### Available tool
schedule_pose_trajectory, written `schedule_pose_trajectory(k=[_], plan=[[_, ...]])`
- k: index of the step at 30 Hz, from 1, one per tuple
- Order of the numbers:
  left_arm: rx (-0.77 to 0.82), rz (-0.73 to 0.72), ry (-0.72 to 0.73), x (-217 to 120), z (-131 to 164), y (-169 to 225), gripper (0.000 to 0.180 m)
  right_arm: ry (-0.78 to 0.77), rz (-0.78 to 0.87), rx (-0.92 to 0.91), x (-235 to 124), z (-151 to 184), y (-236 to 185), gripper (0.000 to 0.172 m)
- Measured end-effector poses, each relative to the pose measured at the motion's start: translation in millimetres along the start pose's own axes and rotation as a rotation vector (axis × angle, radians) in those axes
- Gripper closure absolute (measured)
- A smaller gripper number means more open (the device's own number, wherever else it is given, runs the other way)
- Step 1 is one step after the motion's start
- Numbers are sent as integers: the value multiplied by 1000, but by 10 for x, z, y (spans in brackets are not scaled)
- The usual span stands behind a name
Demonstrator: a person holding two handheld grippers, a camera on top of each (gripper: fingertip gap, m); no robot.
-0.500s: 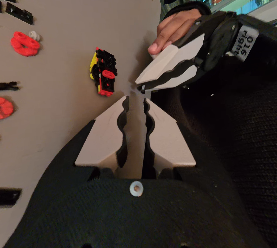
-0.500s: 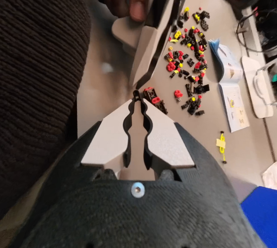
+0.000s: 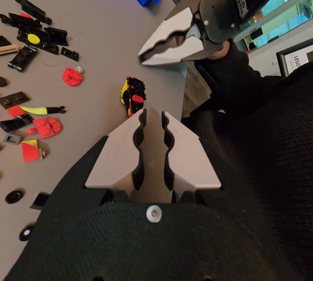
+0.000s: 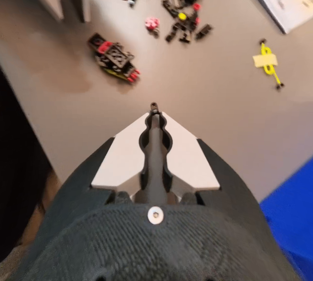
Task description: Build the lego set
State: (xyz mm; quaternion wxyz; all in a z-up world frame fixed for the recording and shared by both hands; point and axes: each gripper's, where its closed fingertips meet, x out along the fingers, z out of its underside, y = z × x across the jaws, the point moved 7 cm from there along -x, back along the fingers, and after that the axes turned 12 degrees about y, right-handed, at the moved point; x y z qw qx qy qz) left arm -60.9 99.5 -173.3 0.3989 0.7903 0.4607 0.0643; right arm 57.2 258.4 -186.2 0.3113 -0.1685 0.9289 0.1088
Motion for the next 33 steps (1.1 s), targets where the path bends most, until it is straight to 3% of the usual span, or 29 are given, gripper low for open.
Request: schedule_pose_trajectory(k=[5, 24, 33], plan=[[14, -10, -21, 17, 25, -7, 164, -4, 54, 87, 3, 27, 100, 165], [26, -9, -48, 44, 58, 3, 164, 9, 62, 71, 3, 3, 89, 162], [38, 9, -2, 23, 3, 38, 167, 195, 126, 113, -136, -202, 182, 164]])
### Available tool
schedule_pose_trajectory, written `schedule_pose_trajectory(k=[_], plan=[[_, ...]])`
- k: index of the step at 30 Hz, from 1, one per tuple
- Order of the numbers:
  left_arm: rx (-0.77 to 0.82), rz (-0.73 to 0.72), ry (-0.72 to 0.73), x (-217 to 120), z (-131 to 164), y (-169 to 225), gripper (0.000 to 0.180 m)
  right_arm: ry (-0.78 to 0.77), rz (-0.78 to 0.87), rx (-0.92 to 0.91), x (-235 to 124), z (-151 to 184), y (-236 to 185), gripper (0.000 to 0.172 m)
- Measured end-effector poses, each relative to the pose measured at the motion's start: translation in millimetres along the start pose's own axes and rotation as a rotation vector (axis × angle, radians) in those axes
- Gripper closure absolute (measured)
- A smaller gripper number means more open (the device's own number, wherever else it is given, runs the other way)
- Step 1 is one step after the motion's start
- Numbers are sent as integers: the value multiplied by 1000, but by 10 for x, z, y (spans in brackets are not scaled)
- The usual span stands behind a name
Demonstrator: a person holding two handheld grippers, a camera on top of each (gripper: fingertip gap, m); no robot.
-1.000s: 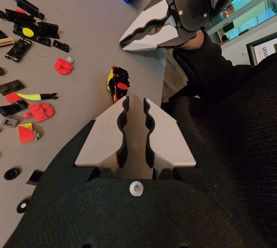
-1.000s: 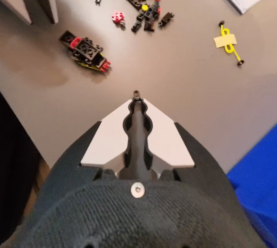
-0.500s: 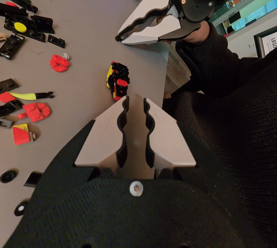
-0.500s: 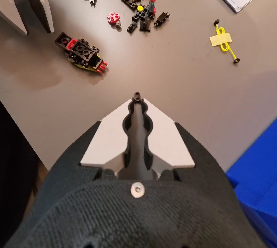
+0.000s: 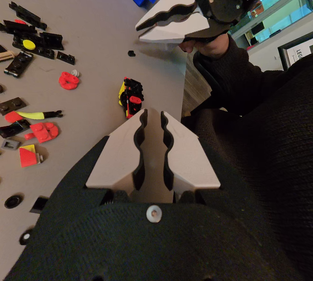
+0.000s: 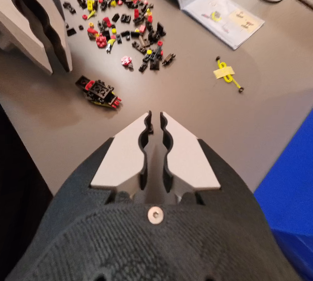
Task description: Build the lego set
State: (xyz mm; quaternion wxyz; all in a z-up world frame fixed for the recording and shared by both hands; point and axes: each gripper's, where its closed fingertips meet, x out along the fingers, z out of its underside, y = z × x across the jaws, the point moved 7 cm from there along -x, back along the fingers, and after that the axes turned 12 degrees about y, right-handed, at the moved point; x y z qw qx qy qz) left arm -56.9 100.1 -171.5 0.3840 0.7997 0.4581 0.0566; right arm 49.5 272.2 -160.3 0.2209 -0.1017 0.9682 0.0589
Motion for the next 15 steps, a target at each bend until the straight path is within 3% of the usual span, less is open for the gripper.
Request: schedule_pose_trajectory(k=[3, 6, 12, 15], plan=[[56, -37, 69, -69, -107, -14, 170, 130, 100, -21, -106, -167, 84, 169], [185, -207, 195, -311, -323, -160, 171, 233, 121, 20, -195, -255, 116, 172], [494, -682, 398, -1265, -708, -503, 180, 246, 74, 94, -189, -241, 121, 172], [514, -782, 339, -1564, -612, -618, 180, 239, 95, 54, -183, -233, 143, 172]])
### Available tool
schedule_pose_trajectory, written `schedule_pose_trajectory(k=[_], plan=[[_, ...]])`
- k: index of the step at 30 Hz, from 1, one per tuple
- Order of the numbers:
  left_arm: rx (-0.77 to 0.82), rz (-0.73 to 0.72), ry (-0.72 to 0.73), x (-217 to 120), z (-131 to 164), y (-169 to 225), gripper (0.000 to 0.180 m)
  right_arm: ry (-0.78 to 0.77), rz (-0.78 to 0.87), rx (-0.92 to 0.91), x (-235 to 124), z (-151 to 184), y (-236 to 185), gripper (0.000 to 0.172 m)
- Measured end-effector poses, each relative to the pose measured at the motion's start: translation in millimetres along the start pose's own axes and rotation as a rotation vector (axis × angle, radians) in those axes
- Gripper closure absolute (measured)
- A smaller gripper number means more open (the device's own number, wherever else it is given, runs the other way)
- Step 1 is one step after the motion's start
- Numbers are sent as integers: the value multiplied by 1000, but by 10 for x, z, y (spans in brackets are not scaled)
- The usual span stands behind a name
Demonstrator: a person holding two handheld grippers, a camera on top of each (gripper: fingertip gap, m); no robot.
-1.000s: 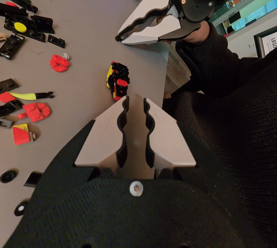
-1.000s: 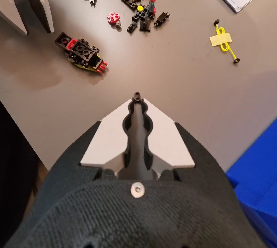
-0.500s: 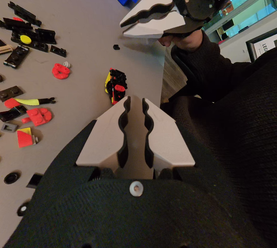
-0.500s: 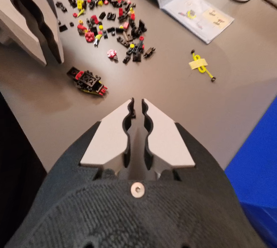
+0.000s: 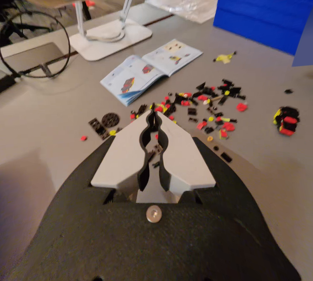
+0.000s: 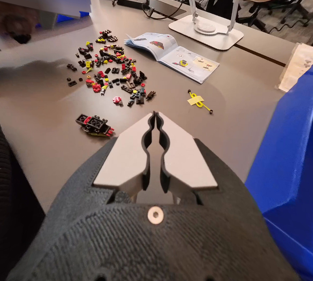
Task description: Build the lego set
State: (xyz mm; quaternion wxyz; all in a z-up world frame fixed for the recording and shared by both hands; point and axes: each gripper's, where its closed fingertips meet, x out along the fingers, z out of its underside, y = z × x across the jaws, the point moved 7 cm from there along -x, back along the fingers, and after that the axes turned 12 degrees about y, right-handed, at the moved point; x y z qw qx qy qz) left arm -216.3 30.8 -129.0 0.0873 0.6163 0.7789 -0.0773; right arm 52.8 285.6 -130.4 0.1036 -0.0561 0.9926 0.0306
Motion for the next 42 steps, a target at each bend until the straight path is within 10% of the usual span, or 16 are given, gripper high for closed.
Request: schedule_pose_trajectory(k=[42], plan=[[14, 247, -277, -252, 625, 289, 180, -12, -188, 175, 547, 10, 66, 172]])
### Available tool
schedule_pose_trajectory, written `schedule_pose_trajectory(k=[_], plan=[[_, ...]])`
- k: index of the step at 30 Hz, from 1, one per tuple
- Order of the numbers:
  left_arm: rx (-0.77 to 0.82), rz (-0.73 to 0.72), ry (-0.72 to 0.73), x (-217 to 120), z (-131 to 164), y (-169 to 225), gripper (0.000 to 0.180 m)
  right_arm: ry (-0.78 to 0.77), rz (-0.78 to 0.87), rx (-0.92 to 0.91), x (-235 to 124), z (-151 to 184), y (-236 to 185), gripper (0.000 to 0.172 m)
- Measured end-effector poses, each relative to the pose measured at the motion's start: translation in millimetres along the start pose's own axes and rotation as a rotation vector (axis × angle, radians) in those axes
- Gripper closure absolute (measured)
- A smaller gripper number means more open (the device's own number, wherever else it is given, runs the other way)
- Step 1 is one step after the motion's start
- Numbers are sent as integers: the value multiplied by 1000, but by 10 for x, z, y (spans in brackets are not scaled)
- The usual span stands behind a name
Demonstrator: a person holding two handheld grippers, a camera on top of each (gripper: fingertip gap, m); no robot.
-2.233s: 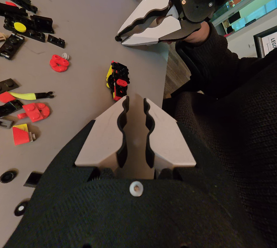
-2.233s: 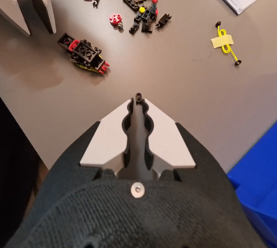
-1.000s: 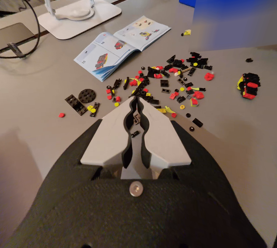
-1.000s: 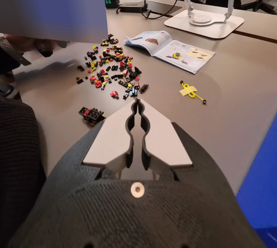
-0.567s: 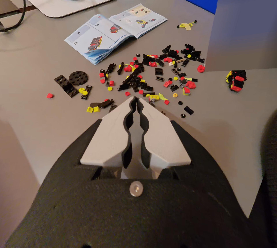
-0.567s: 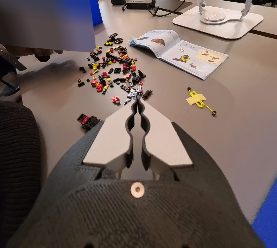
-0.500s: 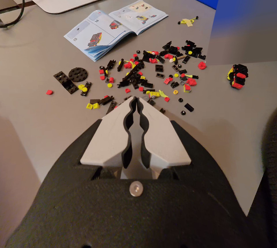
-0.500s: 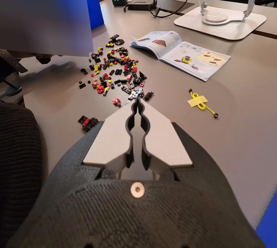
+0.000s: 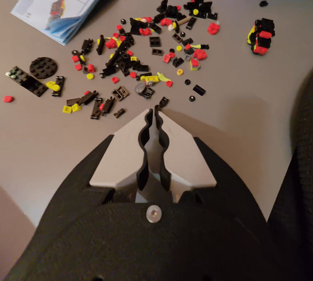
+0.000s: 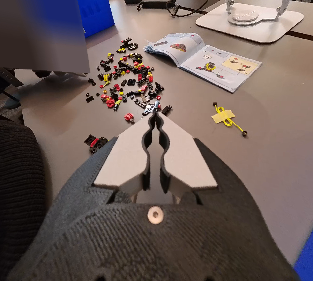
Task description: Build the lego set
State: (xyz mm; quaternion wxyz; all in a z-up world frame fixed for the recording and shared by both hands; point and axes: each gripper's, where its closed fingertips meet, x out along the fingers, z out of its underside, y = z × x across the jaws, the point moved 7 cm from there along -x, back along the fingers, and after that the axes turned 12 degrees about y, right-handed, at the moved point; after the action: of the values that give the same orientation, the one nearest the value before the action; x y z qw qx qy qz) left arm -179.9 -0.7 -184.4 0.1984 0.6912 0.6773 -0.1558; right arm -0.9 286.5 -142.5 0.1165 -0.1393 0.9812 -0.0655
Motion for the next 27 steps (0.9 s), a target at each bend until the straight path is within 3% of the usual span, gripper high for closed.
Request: schedule_pose_trajectory(k=[6, 16, 19, 24, 27], plan=[[-14, 13, -42, 61, 47, 27, 166, -9, 2, -1, 10, 15, 8, 172], [-64, 13, -46, 81, 40, 5, 175, -21, 6, -7, 20, 28, 8, 172], [-112, 40, 44, 59, -80, 40, 175, -7, 1, -3, 33, 13, -21, 172], [-292, 218, 268, 99, -429, 310, 175, 36, -125, -23, 152, -60, -306, 172], [-182, 249, 219, 213, -440, 521, 175, -3, -145, -123, 183, -25, -473, 172]])
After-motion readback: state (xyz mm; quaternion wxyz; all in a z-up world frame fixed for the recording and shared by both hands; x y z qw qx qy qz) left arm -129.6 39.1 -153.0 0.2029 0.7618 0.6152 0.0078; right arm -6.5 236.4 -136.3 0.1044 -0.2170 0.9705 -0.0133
